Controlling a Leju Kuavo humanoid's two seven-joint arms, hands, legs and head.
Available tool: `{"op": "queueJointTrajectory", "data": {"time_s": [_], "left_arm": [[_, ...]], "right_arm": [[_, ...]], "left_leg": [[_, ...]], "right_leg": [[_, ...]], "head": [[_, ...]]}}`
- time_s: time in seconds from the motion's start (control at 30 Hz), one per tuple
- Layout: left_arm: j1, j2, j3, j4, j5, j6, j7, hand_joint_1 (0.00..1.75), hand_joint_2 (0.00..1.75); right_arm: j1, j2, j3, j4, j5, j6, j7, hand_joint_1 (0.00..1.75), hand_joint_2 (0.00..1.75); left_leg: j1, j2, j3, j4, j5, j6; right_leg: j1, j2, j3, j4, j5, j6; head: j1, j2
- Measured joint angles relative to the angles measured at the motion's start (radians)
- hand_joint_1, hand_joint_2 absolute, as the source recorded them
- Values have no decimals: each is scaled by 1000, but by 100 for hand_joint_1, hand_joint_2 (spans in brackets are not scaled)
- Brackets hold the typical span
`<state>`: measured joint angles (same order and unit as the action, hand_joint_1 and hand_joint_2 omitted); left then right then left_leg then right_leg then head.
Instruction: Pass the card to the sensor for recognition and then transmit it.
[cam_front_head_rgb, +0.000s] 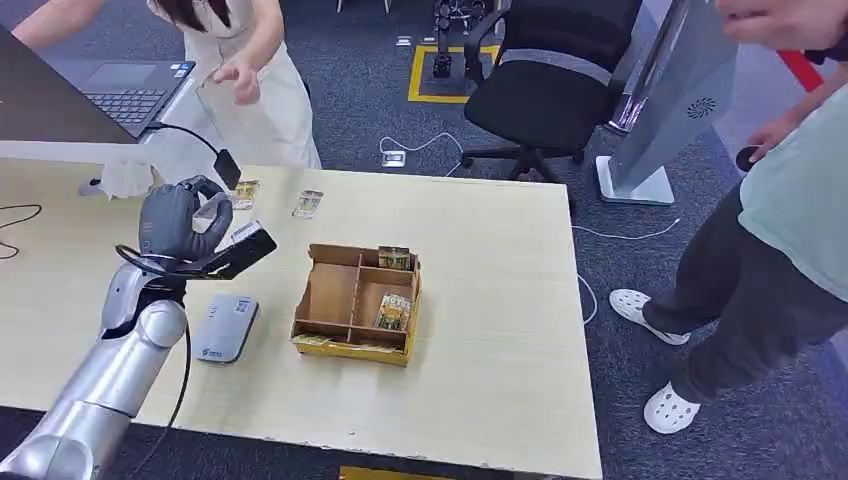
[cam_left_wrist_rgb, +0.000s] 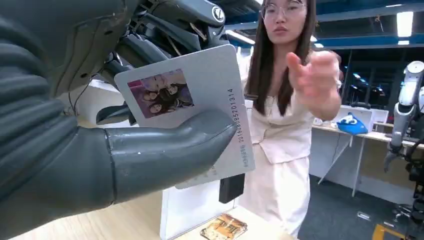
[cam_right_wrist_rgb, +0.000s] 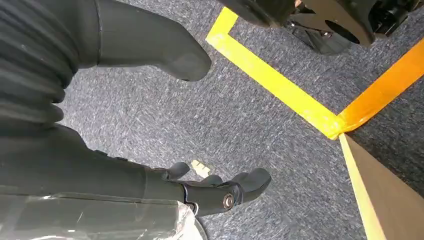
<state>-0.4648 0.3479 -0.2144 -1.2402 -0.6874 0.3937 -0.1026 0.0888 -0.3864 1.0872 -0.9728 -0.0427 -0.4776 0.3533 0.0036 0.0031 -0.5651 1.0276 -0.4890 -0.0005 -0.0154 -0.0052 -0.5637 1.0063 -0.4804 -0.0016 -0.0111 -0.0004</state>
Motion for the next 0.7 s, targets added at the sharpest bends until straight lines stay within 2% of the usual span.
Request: {"op": "queueJointTrajectory", "data": {"time_s": [0.53, 0.57, 0.7], "left_arm": [[-25, 2, 8, 0, 17, -1, 0, 175, 175], [-25, 2, 8, 0, 20, -1, 0, 0, 175], [-26, 2, 9, 0, 43, -2, -13, 0, 175]], "right_arm": [[0, 11, -13, 12, -9, 5, -20, 0, 175], [0, 12, -15, 14, -9, 5, -22, 0, 0], [0, 16, -17, 18, -10, 5, -24, 0, 0]], "left_leg": [[0, 0, 0, 0, 0, 0], [0, 0, 0, 0, 0, 0], [0, 0, 0, 0, 0, 0]], "right_leg": [[0, 0, 0, 0, 0, 0], [0, 0, 0, 0, 0, 0], [0, 0, 0, 0, 0, 0]], "head": [[0, 0], [0, 0], [0, 0]]}}
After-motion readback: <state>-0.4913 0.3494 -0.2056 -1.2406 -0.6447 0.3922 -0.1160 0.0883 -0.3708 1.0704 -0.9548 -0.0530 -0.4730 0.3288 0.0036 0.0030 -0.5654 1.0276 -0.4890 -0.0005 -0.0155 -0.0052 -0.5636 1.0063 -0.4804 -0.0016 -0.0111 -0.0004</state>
